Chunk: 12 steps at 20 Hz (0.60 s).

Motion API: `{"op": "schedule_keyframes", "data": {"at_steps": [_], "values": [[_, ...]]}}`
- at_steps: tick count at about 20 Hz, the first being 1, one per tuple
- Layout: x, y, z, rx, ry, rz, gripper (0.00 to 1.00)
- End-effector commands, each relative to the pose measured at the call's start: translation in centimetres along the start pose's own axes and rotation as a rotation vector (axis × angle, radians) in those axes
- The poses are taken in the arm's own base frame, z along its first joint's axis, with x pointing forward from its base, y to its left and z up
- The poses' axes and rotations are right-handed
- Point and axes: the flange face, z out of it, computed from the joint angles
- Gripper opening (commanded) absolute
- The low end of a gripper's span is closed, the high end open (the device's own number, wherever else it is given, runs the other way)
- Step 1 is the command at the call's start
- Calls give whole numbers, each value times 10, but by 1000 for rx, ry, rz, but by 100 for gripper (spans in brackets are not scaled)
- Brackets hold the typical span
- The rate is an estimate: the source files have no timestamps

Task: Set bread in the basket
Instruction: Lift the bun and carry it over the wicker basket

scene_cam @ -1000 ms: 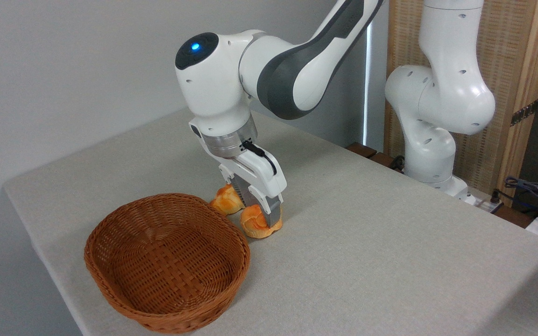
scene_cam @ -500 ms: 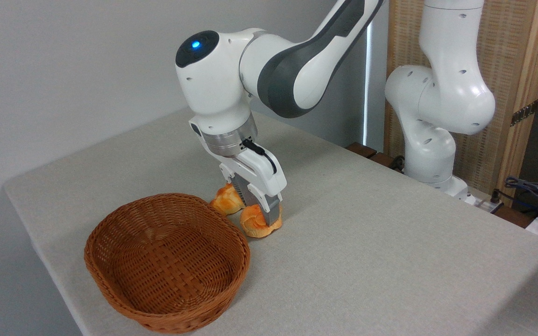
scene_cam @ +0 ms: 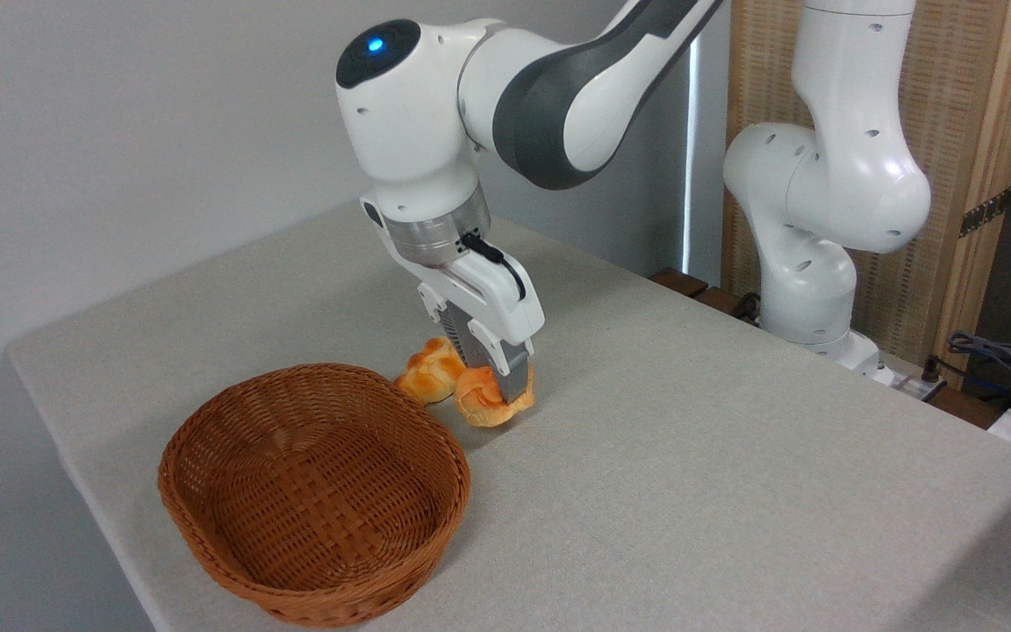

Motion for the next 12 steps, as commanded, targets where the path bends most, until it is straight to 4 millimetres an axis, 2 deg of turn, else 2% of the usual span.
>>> {"op": "schedule_keyframes", "data": {"at_steps": [1, 7, 12], "values": [[0, 0, -36, 11, 30, 34, 51], [16, -4, -92, 63, 148, 38, 51], [38, -14, -114, 65, 212, 36, 55]]}}
